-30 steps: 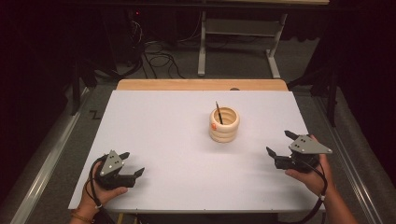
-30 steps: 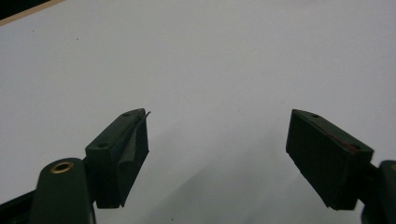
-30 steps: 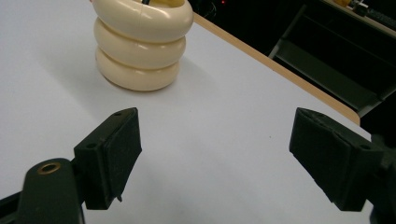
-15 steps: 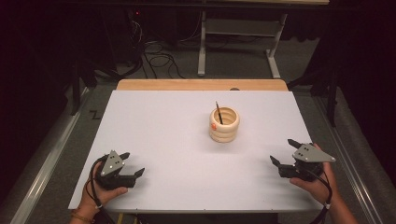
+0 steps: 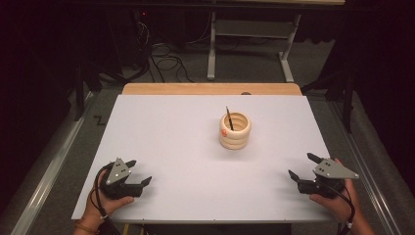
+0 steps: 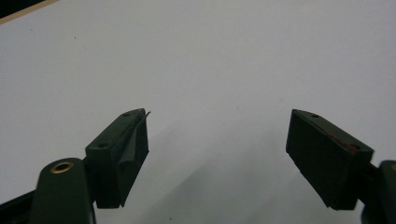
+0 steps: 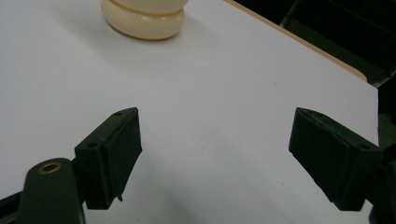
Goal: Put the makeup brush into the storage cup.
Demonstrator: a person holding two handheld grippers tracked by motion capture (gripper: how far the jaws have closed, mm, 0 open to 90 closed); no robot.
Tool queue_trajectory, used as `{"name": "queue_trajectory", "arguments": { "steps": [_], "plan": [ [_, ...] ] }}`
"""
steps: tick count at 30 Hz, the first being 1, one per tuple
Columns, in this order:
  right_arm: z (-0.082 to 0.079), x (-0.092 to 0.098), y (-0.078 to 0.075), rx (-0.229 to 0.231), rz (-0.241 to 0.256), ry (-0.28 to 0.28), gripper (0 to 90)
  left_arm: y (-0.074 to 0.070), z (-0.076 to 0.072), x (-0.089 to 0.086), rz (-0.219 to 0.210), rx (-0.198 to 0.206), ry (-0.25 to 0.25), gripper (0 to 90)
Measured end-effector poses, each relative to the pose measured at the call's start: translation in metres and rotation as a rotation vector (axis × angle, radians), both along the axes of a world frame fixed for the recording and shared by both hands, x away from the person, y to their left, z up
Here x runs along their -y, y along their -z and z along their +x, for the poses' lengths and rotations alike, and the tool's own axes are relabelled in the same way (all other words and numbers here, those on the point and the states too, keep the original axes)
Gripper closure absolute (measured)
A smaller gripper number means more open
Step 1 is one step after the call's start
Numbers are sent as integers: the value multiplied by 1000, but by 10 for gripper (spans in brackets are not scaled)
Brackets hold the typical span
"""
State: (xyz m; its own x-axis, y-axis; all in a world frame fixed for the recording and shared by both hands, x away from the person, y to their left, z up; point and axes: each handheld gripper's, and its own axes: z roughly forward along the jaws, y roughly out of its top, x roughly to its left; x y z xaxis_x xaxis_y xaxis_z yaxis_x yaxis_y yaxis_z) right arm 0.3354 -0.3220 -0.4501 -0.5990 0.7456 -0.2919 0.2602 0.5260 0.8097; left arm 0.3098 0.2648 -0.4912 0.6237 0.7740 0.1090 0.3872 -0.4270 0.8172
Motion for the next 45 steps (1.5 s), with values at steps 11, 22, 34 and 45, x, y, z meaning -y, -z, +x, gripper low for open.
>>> {"name": "queue_trajectory", "arguments": {
  "steps": [11, 22, 34, 45],
  "plan": [
    [-7, 11, 7, -5, 34, 18, 184, -1, -1, -1, 0, 3, -4, 220],
    [-14, 18, 13, -6, 65, 40, 187, -1, -1, -1, -4, 3, -7, 220],
    [-16, 27, 20, -34, 104, 77, 167, -3, -2, -2, -14, 12, -13, 220],
    [-17, 29, 20, -42, 127, 83, 167, -4, -2, -1, -16, 17, -6, 220]
  ]
}}
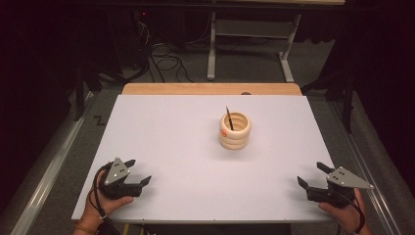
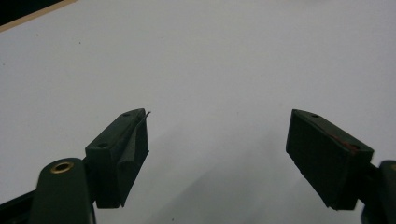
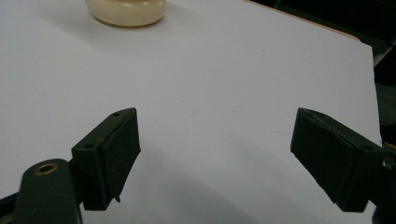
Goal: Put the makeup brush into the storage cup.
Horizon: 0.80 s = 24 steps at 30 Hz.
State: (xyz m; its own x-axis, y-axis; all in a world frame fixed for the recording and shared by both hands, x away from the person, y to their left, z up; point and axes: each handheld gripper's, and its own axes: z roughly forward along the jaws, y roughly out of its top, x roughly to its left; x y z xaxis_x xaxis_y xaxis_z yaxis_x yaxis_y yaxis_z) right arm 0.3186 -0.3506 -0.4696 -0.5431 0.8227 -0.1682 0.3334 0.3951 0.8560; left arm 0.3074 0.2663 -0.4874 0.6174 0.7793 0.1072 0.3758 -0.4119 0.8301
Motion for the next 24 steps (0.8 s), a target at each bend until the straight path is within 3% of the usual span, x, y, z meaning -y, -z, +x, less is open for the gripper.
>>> {"name": "queue_trajectory", "arguments": {
  "steps": [24],
  "plan": [
    [0, -6, 2, 7, -20, -7, 166, 1, 0, -2, 1, 0, -1, 220]
  ]
}}
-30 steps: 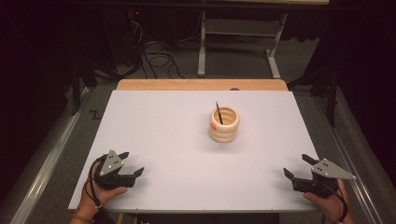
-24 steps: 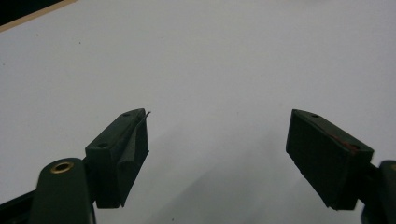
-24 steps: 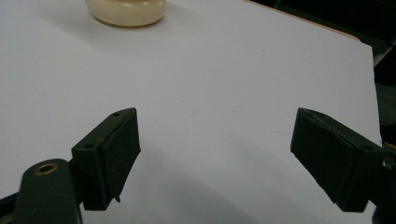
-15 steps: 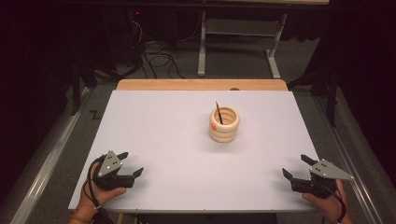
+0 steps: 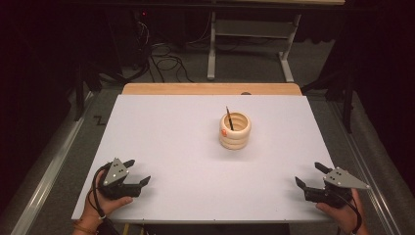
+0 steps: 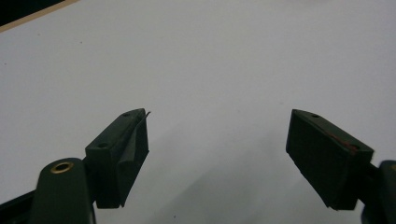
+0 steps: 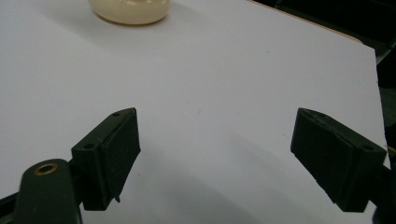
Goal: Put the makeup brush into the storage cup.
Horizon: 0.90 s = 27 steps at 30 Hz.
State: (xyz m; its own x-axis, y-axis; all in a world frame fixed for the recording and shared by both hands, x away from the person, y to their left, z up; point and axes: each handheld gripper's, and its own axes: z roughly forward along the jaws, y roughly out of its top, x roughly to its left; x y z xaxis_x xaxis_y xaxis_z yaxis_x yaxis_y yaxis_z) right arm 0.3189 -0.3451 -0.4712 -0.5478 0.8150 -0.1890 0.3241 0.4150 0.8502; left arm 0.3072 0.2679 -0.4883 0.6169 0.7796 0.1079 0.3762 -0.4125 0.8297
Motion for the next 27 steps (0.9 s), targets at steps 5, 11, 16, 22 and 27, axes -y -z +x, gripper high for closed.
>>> {"name": "queue_trajectory", "arguments": {
  "steps": [5, 11, 16, 22, 27],
  "plan": [
    [0, 0, 0, 4, -1, -1, 166, 0, 0, 0, 0, -1, 0, 220],
    [0, -1, 0, 5, 1, -1, 166, 0, 0, 0, 0, 1, -1, 220],
    [0, -2, 1, 3, -4, 3, 166, -1, 0, 0, -1, 2, 0, 220],
    [0, -3, 1, 5, -8, -2, 166, 0, 0, 1, 3, 0, -1, 220],
    [0, -3, 1, 4, -2, -2, 166, 0, 1, 1, 1, -1, -1, 220]
  ]
}}
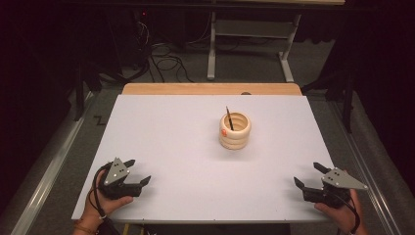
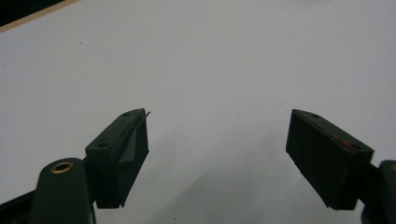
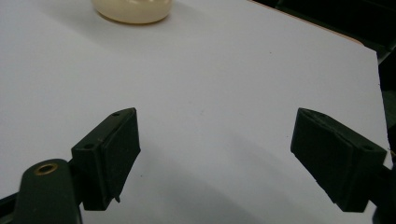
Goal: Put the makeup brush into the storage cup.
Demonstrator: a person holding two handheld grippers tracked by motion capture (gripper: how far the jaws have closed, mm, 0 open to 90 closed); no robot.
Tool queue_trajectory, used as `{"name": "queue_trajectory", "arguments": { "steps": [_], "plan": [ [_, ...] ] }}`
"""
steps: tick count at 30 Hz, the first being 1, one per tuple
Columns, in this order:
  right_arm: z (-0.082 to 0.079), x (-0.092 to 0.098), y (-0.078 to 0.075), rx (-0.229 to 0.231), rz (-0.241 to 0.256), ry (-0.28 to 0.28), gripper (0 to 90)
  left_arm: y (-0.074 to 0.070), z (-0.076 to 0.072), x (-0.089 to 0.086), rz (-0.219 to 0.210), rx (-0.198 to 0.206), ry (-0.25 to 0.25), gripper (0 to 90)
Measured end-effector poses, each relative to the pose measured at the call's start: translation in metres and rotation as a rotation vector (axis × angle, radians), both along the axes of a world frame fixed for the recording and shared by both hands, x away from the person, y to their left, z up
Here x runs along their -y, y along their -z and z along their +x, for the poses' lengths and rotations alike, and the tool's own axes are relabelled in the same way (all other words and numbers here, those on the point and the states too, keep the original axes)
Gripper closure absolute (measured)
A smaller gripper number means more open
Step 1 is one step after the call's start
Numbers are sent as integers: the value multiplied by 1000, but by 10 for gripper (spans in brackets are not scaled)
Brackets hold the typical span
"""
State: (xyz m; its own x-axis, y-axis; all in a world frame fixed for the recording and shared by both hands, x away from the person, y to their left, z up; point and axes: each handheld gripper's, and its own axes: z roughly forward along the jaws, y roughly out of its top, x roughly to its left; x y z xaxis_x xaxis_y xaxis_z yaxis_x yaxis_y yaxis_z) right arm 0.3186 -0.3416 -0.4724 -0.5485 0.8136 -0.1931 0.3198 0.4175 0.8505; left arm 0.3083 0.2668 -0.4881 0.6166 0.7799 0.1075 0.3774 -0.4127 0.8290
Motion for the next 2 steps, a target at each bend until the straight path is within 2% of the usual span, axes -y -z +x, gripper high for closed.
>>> {"name": "queue_trajectory", "arguments": {
  "steps": [2],
  "plan": [
    [0, 1, 0, 7, -2, -1, 164, 0, 0, 0, -2, -1, -1, 220]
  ]
}}
